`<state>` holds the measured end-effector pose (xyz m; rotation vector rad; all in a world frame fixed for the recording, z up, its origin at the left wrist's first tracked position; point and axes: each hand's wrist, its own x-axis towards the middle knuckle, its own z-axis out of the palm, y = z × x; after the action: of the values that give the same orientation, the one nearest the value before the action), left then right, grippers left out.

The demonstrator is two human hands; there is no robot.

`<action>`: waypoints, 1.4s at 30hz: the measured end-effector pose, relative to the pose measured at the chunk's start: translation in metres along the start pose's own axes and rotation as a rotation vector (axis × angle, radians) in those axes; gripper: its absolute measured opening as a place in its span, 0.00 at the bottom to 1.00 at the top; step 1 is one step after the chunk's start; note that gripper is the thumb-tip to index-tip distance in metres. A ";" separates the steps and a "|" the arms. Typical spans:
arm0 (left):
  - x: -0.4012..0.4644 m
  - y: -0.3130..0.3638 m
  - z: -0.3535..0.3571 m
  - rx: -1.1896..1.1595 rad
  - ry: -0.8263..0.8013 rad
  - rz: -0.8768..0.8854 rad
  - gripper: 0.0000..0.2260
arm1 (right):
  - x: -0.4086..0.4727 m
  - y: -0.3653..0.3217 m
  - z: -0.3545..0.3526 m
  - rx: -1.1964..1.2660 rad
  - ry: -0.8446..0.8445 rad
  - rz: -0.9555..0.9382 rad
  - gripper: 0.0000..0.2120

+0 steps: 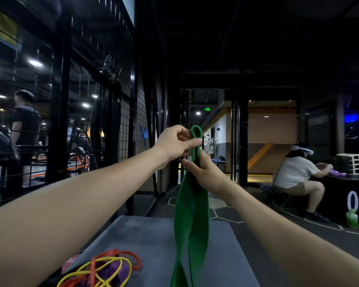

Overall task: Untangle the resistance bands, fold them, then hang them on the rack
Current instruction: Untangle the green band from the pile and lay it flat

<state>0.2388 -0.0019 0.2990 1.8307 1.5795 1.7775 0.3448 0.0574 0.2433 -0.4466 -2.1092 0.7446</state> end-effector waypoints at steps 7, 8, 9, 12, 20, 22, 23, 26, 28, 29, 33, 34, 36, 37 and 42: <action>0.001 -0.002 -0.012 -0.238 -0.089 -0.159 0.26 | -0.010 -0.017 -0.022 -0.017 -0.028 -0.111 0.12; 0.000 0.001 -0.012 -0.257 -0.109 -0.129 0.22 | -0.010 -0.018 -0.022 -0.009 -0.039 -0.106 0.11; 0.000 0.004 -0.011 -0.247 -0.111 -0.096 0.16 | -0.011 -0.017 -0.022 0.003 -0.045 -0.092 0.10; 0.002 0.010 -0.005 -0.181 -0.050 -0.053 0.08 | -0.011 -0.013 -0.020 0.066 -0.021 -0.038 0.09; 0.006 0.022 -0.012 -0.066 0.054 0.004 0.14 | -0.009 -0.005 -0.016 0.036 -0.029 0.118 0.14; 0.008 0.027 -0.023 -0.070 0.088 0.010 0.14 | -0.010 -0.004 -0.020 0.008 -0.048 0.158 0.12; 0.009 0.029 -0.028 -0.072 0.094 0.007 0.14 | -0.010 -0.004 -0.023 -0.039 -0.039 0.169 0.08; 0.009 0.032 -0.036 -0.059 0.105 0.001 0.14 | -0.004 -0.006 -0.038 -0.215 0.063 0.147 0.04; 0.011 0.035 -0.037 -0.116 0.125 0.008 0.14 | 0.004 -0.015 -0.052 -0.352 0.152 0.115 0.04; 0.013 0.038 -0.037 -0.160 0.133 0.015 0.14 | 0.010 -0.020 -0.059 -0.420 0.211 0.092 0.05; 0.022 0.053 -0.036 -0.255 0.177 0.055 0.11 | 0.019 -0.032 -0.076 -0.389 0.329 0.062 0.09; 0.023 0.054 -0.038 -0.295 0.190 0.053 0.10 | 0.017 -0.029 -0.075 -0.343 0.308 0.076 0.10; 0.022 0.051 -0.045 -0.343 0.209 0.032 0.10 | 0.008 -0.015 -0.068 -0.251 0.199 0.127 0.08; 0.020 0.046 -0.047 -0.323 0.215 0.020 0.10 | 0.004 -0.005 -0.063 -0.233 0.142 0.143 0.07; 0.008 0.025 -0.060 -0.337 0.254 -0.046 0.08 | -0.012 0.031 -0.050 -0.229 -0.031 0.223 0.09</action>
<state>0.2033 -0.0391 0.3390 1.4533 1.2793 2.1669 0.3936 0.0921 0.2402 -0.8096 -2.2068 0.6390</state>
